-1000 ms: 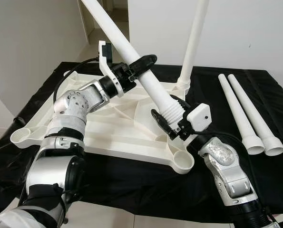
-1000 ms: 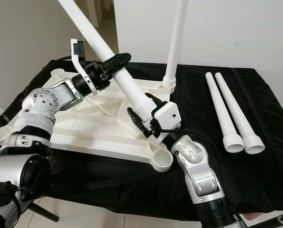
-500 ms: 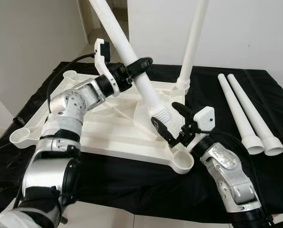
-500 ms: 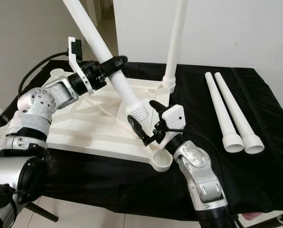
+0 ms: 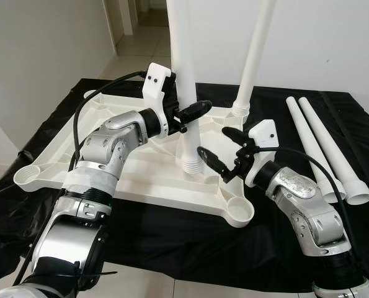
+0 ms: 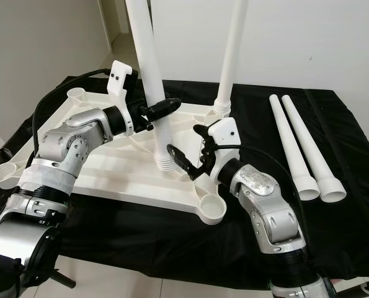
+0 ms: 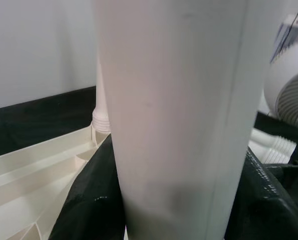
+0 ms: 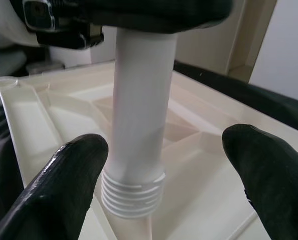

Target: Building children table

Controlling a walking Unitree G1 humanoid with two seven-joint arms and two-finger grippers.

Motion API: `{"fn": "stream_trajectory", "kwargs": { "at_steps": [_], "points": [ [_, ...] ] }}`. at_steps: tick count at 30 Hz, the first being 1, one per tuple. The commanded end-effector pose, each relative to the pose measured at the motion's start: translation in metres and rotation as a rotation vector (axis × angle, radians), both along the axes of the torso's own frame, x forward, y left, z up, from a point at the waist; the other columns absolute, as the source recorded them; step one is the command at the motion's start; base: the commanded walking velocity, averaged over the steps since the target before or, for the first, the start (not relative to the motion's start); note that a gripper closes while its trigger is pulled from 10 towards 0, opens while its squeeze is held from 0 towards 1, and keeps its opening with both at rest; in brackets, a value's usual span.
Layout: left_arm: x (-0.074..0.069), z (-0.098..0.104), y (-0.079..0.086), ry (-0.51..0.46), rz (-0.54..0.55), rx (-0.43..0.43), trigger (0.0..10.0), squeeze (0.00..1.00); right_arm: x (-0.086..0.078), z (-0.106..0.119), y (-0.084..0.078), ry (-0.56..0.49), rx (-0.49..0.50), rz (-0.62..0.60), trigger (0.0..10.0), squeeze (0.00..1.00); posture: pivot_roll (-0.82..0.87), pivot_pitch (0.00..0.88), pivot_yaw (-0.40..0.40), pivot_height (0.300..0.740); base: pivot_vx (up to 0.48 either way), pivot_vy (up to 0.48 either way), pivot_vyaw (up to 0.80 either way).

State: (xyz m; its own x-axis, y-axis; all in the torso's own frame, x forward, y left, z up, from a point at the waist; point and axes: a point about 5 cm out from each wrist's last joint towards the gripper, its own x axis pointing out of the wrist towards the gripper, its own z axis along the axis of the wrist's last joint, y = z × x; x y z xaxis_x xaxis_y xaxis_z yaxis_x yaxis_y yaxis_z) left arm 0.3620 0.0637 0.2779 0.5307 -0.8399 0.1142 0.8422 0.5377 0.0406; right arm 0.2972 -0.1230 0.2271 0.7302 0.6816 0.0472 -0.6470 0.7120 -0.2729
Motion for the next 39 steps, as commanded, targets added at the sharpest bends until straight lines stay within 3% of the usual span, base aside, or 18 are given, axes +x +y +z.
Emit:
{"fn": "stream_trajectory", "kwargs": {
  "at_steps": [1, 6, 16, 20, 36, 37, 39],
  "points": [
    [-0.003, 0.004, -0.004, -0.045, 0.016, 0.015, 10.0, 0.0, 0.003, -0.006, 0.006, 0.043, -0.057, 0.04, 10.0, 0.0, -0.02, 0.071, 0.019, 0.74, 0.0, 0.0, 0.0],
    [-0.008, 0.007, -0.008, -0.074, 0.016, 0.019, 10.0, 0.0, 0.008, -0.013, 0.011, 0.091, -0.111, 0.06, 10.0, 0.0, -0.02, 0.075, 0.015, 0.74, 0.0, 0.0, 0.0],
    [-0.013, 0.007, -0.01, -0.101, 0.019, 0.028, 10.0, 0.0, 0.018, -0.02, 0.023, 0.099, -0.124, 0.053, 10.0, 0.0, -0.01, 0.08, 0.016, 0.74, 0.0, 0.0, 0.0],
    [-0.015, 0.007, -0.013, -0.107, 0.016, 0.037, 10.0, 0.0, 0.028, -0.021, 0.035, 0.103, -0.084, 0.028, 10.0, 0.0, -0.01, 0.082, 0.019, 0.74, 0.0, 0.0, 0.0],
    [-0.02, 0.004, -0.017, -0.12, 0.004, 0.056, 10.0, 0.0, 0.047, -0.004, 0.047, 0.05, 0.002, -0.017, 10.0, 0.0, 0.0, 0.082, 0.02, 0.74, 0.0, 0.0, 0.0],
    [-0.02, 0.004, -0.017, -0.121, 0.004, 0.057, 10.0, 0.0, 0.047, -0.003, 0.047, 0.05, 0.006, -0.018, 7.1, 0.0, 0.0, 0.079, 0.02, 0.74, 0.0, 0.0, 0.0],
    [-0.02, 0.004, -0.017, -0.122, 0.004, 0.058, 10.0, 0.0, 0.048, -0.003, 0.047, 0.05, 0.008, -0.019, 7.1, 0.0, 0.0, 0.079, 0.02, 0.74, 0.0, 0.0, 0.0]
  ]
}}
